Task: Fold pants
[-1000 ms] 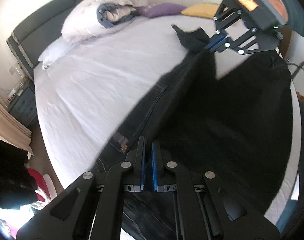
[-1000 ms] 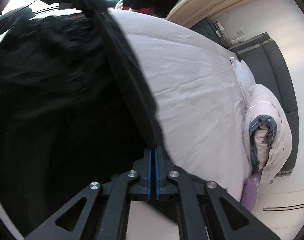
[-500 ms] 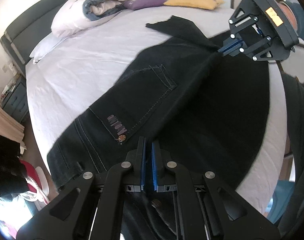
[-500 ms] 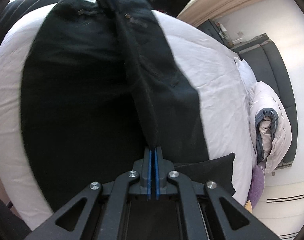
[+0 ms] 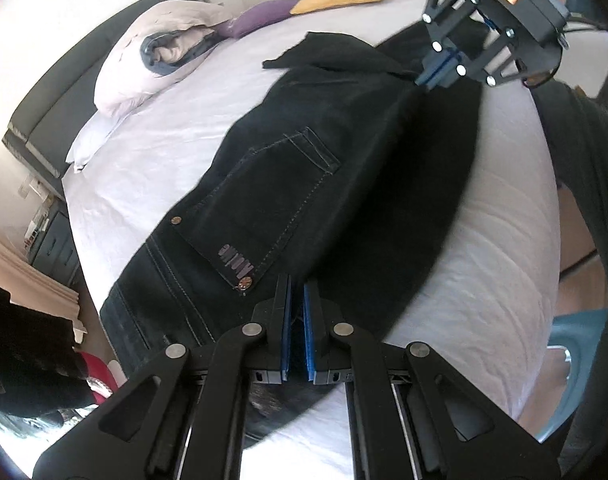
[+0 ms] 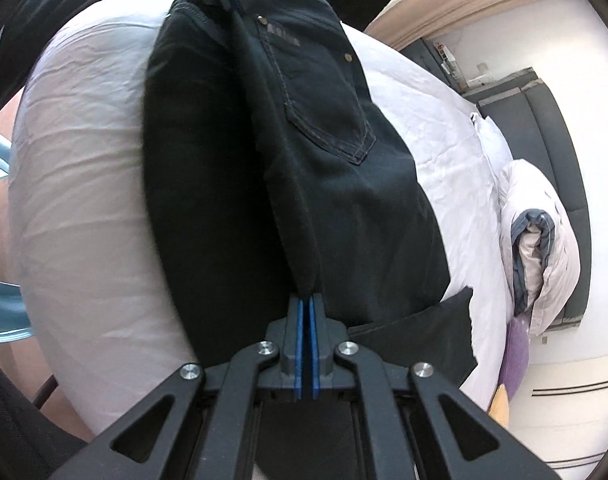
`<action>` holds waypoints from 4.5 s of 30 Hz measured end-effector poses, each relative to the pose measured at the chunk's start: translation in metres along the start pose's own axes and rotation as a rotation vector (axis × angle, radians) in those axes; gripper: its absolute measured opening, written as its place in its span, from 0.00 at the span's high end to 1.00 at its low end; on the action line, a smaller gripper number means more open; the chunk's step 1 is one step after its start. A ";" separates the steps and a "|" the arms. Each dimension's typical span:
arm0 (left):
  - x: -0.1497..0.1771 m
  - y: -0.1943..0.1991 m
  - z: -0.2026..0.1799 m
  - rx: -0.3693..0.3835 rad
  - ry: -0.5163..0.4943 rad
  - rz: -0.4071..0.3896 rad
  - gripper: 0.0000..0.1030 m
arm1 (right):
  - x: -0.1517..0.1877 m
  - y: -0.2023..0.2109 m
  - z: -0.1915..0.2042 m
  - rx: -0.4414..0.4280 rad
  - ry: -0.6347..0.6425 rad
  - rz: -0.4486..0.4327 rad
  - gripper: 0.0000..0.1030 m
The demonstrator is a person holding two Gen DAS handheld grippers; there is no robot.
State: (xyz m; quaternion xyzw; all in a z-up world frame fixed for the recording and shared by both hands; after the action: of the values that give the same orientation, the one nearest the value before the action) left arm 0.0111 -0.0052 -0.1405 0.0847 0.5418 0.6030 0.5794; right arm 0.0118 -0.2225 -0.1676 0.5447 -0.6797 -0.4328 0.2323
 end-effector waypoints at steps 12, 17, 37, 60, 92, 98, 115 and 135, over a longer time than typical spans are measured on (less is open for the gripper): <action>0.008 0.012 -0.013 0.018 0.088 -0.023 0.96 | 0.009 0.010 0.008 -0.012 -0.011 0.018 0.97; 0.011 0.016 -0.023 0.026 0.093 -0.026 0.96 | 0.014 0.010 0.009 -0.013 -0.030 0.031 0.97; 0.028 0.014 -0.023 0.055 0.087 -0.020 0.96 | 0.022 0.003 0.023 -0.037 -0.043 0.051 0.97; 0.017 0.037 0.000 0.141 0.129 0.010 0.94 | 0.026 -0.002 0.036 0.003 -0.071 0.043 0.93; -0.083 -0.114 -0.024 0.521 0.680 0.081 0.95 | 0.058 -0.040 -0.254 0.105 -0.928 0.025 0.13; -0.073 -0.115 -0.013 0.533 0.686 0.073 0.95 | 0.028 -0.152 -0.303 0.180 -0.867 0.290 0.15; -0.065 -0.115 -0.009 0.545 0.693 0.059 0.95 | 0.090 -0.182 -0.339 -0.039 -1.293 0.237 0.96; -0.080 -0.118 -0.011 0.545 0.692 0.115 0.95 | 0.399 0.081 -0.224 0.331 -2.070 -0.279 0.96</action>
State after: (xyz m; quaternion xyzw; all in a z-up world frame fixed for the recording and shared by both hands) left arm 0.0996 -0.1047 -0.1917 0.0577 0.8374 0.4623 0.2861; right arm 0.0252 -0.6707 -0.0459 0.0084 -0.5285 -0.6110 -0.5893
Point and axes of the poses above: each gripper's, at about its wrist camera, not at the fingertips, and y roughly against the way its jaws point, z to its left, x to its underside, the point moved 3 cm from there along -y, roughly the way its jaws point, and after that the axes turned 4 degrees about -x, right-handed, at the moved point
